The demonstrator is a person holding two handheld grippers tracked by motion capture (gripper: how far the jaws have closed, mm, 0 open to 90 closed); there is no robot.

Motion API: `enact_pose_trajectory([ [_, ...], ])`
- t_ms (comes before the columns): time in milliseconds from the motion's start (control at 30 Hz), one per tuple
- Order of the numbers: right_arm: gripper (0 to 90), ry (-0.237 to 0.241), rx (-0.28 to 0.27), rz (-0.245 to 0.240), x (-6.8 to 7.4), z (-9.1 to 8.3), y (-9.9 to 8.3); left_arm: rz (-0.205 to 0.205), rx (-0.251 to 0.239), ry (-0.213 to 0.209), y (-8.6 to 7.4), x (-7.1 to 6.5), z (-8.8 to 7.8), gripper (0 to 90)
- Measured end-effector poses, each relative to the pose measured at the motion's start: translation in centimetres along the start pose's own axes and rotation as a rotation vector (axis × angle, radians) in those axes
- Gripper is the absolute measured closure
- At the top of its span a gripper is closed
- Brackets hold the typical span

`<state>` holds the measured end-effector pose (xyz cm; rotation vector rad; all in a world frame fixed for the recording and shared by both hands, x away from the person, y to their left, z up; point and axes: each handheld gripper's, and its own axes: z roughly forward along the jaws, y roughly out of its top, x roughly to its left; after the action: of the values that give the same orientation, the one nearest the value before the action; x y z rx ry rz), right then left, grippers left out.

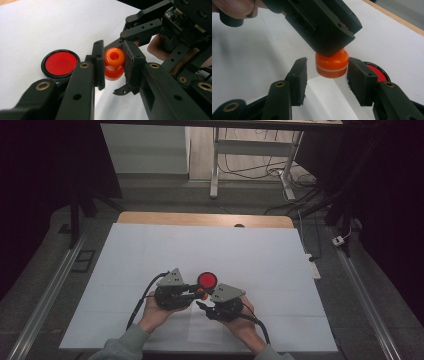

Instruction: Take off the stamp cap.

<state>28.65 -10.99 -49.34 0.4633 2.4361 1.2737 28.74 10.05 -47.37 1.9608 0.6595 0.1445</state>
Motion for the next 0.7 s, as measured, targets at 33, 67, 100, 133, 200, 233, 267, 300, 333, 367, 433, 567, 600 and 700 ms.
enact_pose_trajectory([
  [33,51.4,-0.002,0.0,-0.001,-0.02,0.0,0.0,0.0,0.001,0.0,0.0,0.01,0.0,72.3],
  [67,52.4,-0.006,0.0,0.002,-0.02,-0.01,0.0,0.002,0.001,0.0,-0.01,0.01,0.01,72.3],
  [100,53.3,-0.01,-0.001,0.001,-0.05,-0.02,0.0,0.002,0.001,0.0,0.0,0.01,0.01,72.3],
  [133,54.1,-0.012,-0.002,0.003,-0.09,-0.02,0.0,0.002,0.001,0.0,-0.01,0.01,0.01,72.3],
  [200,55.6,-0.015,-0.007,0.005,-0.16,-0.07,0.0,0.002,-0.001,0.0,-0.01,-0.01,0.0,72.3],
  [233,56.1,-0.019,-0.006,0.004,-0.19,-0.11,0.02,0.002,-0.003,0.001,-0.01,-0.03,0.01,72.3],
  [267,56.7,-0.026,-0.004,0.003,-0.19,-0.15,0.04,0.001,-0.002,0.001,0.0,-0.02,0.0,72.3],
  [300,57.4,-0.021,-0.011,0.005,-0.22,-0.12,0.01,0.001,-0.002,0.001,-0.01,0.0,0.0,72.3],
  [333,57.9,-0.027,-0.003,0.003,-0.22,-0.15,0.02,0.002,-0.001,0.002,-0.01,0.01,0.0,72.3],
  [367,58.3,-0.021,-0.006,0.004,-0.23,-0.12,0.0,0.002,-0.001,0.002,-0.01,0.01,0.01,72.3],
  [433,59.1,-0.022,-0.006,0.001,-0.2,-0.1,0.0,0.003,-0.002,0.005,-0.02,-0.01,0.02,72.3],
  [567,60.5,-0.024,-0.016,-0.003,-0.17,-0.09,0.01,0.0,-0.006,0.006,0.0,-0.01,-0.07,72.3],
  [600,61.0,-0.025,-0.019,-0.003,-0.13,-0.09,0.02,0.001,-0.007,0.007,0.01,0.0,-0.1,72.3],
  [700,62.3,-0.027,-0.023,-0.011,-0.05,-0.14,0.06,-0.001,-0.01,0.006,0.03,0.0,-0.15,72.3],
])
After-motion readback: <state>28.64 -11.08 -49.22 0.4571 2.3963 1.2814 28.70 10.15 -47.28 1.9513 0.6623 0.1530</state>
